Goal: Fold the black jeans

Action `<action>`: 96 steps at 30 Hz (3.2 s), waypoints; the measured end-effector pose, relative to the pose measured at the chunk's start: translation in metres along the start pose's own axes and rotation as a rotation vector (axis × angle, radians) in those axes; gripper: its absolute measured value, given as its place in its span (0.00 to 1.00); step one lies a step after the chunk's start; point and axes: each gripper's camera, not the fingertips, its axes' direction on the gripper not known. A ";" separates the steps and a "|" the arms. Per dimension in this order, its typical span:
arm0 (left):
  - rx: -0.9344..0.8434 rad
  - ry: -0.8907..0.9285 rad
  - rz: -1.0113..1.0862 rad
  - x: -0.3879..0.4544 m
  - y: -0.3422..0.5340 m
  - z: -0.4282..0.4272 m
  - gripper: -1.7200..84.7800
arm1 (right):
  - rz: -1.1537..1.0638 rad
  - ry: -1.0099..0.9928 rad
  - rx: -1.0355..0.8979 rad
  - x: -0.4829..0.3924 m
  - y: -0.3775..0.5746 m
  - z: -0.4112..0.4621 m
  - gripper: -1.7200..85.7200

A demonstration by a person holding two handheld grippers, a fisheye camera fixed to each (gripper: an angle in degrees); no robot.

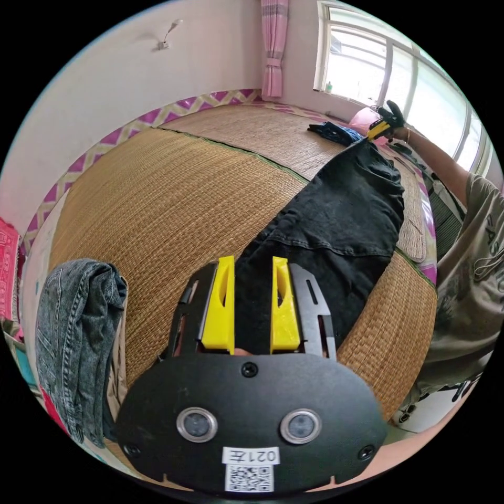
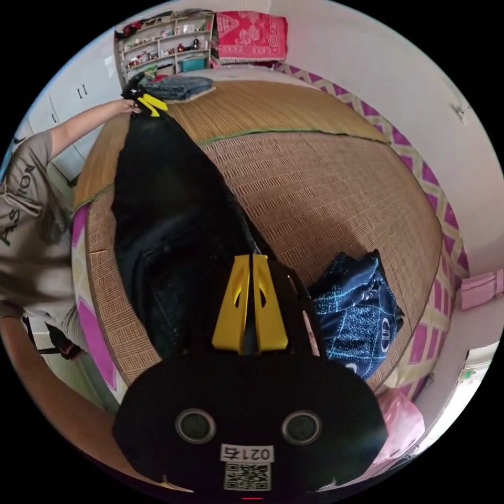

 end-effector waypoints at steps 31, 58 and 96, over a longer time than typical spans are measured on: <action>0.385 0.262 -0.328 0.221 0.331 -0.077 0.01 | 0.130 -0.204 0.000 -0.289 0.256 0.032 0.01; 0.249 -0.102 -0.561 0.127 0.362 -0.097 0.01 | 0.550 0.252 0.043 -0.220 0.299 0.028 0.01; 0.586 0.169 -1.369 0.152 0.507 -0.086 0.12 | 1.589 -0.442 0.738 -0.303 0.544 0.046 0.12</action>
